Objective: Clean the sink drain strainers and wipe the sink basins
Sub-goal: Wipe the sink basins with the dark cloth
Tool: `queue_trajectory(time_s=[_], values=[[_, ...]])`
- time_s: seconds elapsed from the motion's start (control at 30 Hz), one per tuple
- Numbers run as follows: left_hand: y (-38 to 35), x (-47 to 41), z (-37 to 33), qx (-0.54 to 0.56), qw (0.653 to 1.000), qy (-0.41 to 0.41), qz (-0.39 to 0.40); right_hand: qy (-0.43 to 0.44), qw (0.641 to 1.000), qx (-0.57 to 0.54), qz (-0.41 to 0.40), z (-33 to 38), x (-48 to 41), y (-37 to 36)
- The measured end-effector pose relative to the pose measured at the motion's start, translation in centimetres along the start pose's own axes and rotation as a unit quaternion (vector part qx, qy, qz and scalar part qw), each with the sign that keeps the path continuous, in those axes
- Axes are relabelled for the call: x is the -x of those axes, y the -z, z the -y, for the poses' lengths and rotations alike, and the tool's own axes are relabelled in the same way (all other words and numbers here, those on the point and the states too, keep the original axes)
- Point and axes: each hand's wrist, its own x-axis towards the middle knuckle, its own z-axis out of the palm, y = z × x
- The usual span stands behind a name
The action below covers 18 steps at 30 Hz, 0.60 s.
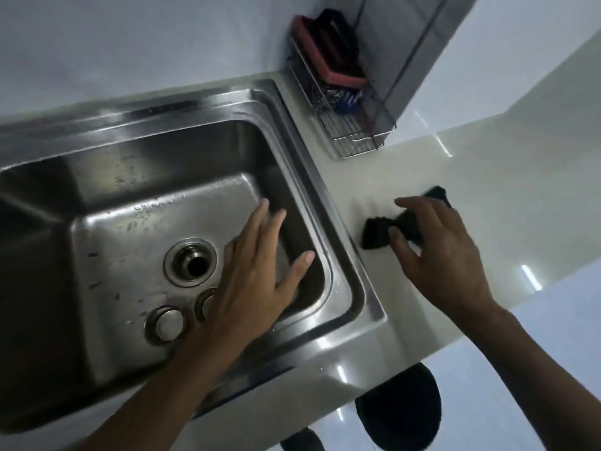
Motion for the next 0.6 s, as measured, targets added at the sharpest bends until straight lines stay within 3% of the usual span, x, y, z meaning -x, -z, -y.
queue_trajectory(time_s=[0.13,0.3,0.47,0.6], values=[[-2.4,-2.1,-2.8,-0.023,0.999,-0.032,0.03,-0.041,0.993,0.104,0.033,-5.0,-0.6,-1.2],[-4.8,-3.2,-4.1,-0.056,0.994,-0.052,0.074,-0.092,0.986,0.091,0.108,-6.4,-1.1,-3.7],[-4.9,-2.4,-3.6,-0.064,0.994,-0.042,0.078,-0.075,0.992,0.078,0.066,-5.0,-1.0,-3.7],[-2.4,0.4,-1.3,-0.06,0.997,-0.024,0.048,-0.01,0.998,0.028,0.062,-1.6,-0.5,-3.0]])
